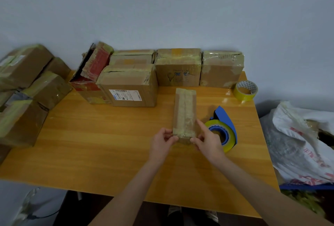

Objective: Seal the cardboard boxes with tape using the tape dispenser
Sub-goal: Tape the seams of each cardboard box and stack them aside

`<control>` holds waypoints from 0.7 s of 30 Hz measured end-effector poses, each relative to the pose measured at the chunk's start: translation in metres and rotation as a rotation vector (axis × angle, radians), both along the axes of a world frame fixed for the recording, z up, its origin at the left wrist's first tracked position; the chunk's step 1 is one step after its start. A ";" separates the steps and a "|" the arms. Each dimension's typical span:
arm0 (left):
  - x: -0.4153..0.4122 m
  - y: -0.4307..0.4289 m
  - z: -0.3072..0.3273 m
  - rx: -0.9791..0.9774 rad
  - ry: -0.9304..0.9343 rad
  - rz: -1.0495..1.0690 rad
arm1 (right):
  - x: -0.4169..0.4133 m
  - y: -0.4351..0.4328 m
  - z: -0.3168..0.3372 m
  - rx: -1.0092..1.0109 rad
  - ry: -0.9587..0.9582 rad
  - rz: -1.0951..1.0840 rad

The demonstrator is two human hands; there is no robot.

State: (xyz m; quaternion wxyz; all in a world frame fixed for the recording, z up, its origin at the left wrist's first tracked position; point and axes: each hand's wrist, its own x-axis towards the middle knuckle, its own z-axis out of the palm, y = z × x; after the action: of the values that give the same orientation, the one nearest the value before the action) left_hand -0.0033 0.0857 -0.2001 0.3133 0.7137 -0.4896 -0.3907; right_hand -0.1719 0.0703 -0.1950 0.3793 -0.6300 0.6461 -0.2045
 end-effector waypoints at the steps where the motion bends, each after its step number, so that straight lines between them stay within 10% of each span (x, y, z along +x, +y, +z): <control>1: 0.000 0.000 0.000 -0.019 -0.030 -0.016 | 0.000 -0.001 0.000 -0.021 0.049 0.041; 9: 0.006 -0.011 0.003 -0.102 -0.472 -0.273 | -0.001 -0.011 0.014 -0.127 0.404 0.214; 21: 0.009 -0.018 0.002 0.057 -0.201 -0.313 | -0.005 -0.016 0.013 0.008 0.261 0.302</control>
State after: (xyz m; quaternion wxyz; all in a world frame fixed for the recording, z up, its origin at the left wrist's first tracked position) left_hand 0.0057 0.0679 -0.1980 0.1778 0.6729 -0.6121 -0.3754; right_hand -0.1764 0.0548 -0.1823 0.3213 -0.7393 0.5888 -0.0594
